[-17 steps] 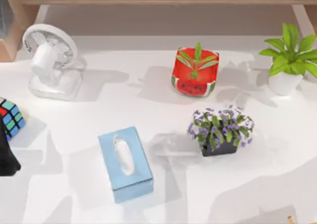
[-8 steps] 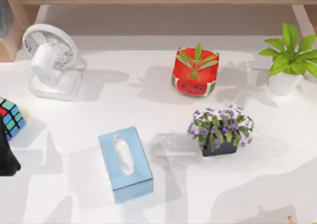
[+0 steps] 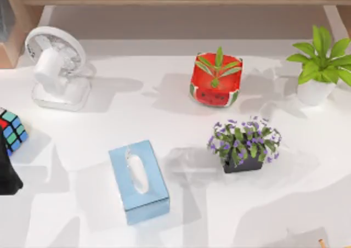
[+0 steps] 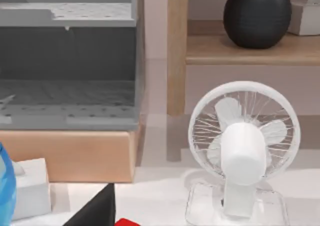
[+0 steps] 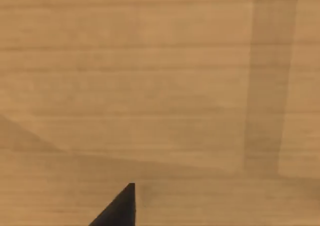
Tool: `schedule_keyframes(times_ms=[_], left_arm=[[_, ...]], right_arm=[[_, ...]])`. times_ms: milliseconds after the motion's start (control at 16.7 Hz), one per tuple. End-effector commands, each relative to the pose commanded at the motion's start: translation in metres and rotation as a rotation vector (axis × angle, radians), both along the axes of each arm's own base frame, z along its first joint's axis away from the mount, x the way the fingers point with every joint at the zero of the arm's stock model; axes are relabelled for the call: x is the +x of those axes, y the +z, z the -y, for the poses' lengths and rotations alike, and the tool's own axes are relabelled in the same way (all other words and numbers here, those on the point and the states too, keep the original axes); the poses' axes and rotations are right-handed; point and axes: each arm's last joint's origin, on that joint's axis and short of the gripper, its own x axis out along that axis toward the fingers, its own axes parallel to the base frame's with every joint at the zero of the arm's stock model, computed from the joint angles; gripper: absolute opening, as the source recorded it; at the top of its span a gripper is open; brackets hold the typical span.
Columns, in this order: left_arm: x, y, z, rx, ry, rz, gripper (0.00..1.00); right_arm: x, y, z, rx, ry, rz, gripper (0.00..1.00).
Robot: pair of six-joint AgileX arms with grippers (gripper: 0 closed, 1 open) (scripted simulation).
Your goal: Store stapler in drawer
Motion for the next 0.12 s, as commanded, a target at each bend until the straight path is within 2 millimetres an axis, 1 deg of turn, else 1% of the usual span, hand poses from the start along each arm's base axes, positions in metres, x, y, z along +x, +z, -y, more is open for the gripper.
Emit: schedule_keyframes(times_ms=[120], left_arm=[[0.0000, 0.0000, 0.0000, 0.000, 0.000, 0.000, 1.00]], right_arm=[[0.0000, 0.0000, 0.0000, 0.000, 0.000, 0.000, 1.00]])
